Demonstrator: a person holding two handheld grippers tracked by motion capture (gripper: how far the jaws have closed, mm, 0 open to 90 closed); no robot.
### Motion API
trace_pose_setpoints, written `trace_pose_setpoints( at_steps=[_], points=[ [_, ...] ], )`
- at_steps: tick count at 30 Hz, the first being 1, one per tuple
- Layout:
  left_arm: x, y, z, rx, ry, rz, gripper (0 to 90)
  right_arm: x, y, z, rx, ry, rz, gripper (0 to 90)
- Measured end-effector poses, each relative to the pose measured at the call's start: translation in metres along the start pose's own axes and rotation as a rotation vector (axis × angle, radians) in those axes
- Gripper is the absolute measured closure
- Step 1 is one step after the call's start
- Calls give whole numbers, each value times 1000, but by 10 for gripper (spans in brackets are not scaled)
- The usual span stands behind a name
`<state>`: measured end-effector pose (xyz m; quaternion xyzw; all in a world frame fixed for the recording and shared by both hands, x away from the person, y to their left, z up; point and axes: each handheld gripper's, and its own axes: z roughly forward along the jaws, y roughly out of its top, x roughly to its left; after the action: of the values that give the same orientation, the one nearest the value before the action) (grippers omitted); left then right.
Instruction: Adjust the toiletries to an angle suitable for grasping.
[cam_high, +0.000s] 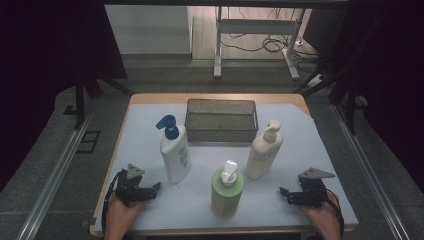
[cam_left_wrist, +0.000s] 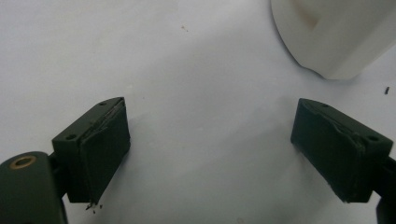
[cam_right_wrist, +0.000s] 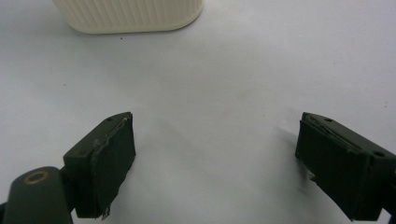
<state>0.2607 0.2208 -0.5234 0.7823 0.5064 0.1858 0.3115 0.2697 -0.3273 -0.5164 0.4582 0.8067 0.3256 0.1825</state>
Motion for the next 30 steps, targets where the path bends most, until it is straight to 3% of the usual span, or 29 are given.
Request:
trace_pose_setpoints(
  at_steps=[3, 7, 11, 22, 25, 27, 30],
  points=[
    [0, 0, 0, 0, -1, -1, 115, 0, 1, -1, -1, -2, 4, 151],
    [0, 0, 0, 0, -1, -1, 115, -1, 4, -7, -22, 58, 11, 299],
    [0, 0, 0, -1, -1, -1, 115, -2, 6, -11, -40, 75, 14, 392],
    [0, 0, 0, -1, -1, -3, 115, -3, 11, -16, -114, 164, 24, 827],
    [0, 0, 0, 0, -2, -3, 115, -1, 12, -11, -93, 160, 5, 856],
    [0, 0, 0, 0, -2, -3, 115, -1, 15, -9, -98, 163, 24, 867],
    [0, 0, 0, 0, -2, -3, 114, 0, 21, -8, -102, 156, 14, 896]
  ],
)
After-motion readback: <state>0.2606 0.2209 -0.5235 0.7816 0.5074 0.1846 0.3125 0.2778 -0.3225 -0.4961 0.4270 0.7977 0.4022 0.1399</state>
